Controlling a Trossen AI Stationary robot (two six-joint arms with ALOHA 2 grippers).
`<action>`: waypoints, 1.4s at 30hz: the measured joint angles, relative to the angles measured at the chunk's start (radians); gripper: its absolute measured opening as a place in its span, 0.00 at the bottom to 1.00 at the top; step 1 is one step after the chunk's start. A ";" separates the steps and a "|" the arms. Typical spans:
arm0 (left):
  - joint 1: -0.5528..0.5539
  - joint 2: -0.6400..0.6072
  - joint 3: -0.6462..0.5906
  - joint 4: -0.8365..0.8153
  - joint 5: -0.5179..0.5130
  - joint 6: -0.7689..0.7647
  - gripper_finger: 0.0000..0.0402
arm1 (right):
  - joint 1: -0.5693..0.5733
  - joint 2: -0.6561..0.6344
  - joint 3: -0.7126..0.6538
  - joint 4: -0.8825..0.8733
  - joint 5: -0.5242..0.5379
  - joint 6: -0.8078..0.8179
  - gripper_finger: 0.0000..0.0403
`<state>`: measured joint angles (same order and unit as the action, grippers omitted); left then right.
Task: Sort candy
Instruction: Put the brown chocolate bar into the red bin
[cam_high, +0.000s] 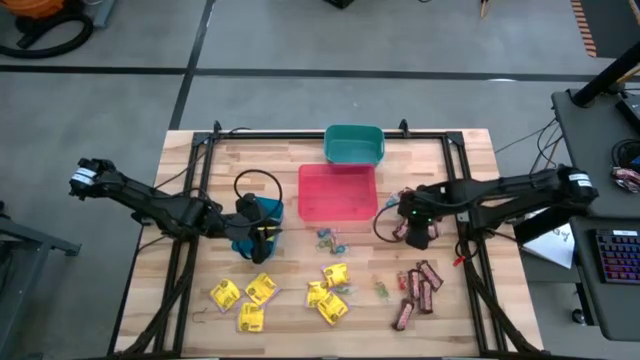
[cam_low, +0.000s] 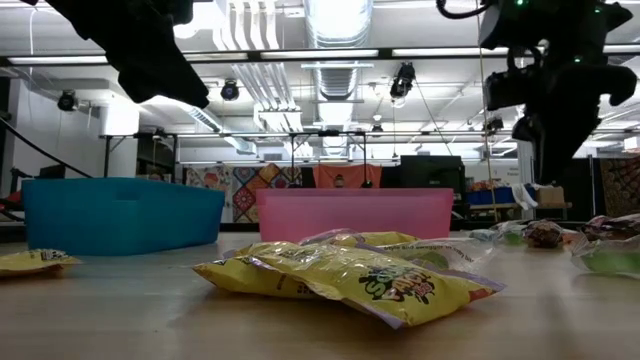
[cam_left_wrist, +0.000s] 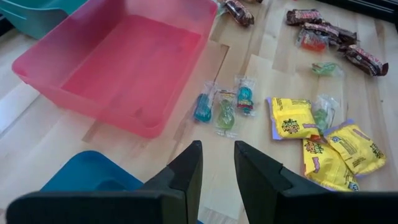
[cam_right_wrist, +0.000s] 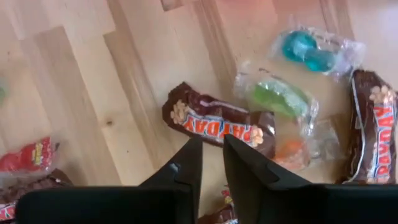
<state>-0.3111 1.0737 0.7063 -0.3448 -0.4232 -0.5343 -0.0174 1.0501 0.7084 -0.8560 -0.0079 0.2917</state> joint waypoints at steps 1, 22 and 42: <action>0.000 0.000 0.000 0.000 0.000 0.001 0.19 | 0.000 0.014 0.007 0.002 0.000 -0.009 0.20; 0.000 0.000 0.000 -0.017 0.005 0.043 0.19 | 0.000 0.270 0.022 0.003 0.009 0.043 0.54; 0.000 0.000 0.000 -0.015 0.005 0.042 0.19 | 0.000 0.321 0.031 0.045 -0.054 0.053 0.06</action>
<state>-0.3111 1.0737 0.7063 -0.3599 -0.4187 -0.4920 -0.0174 1.3708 0.7392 -0.8112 -0.0622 0.3447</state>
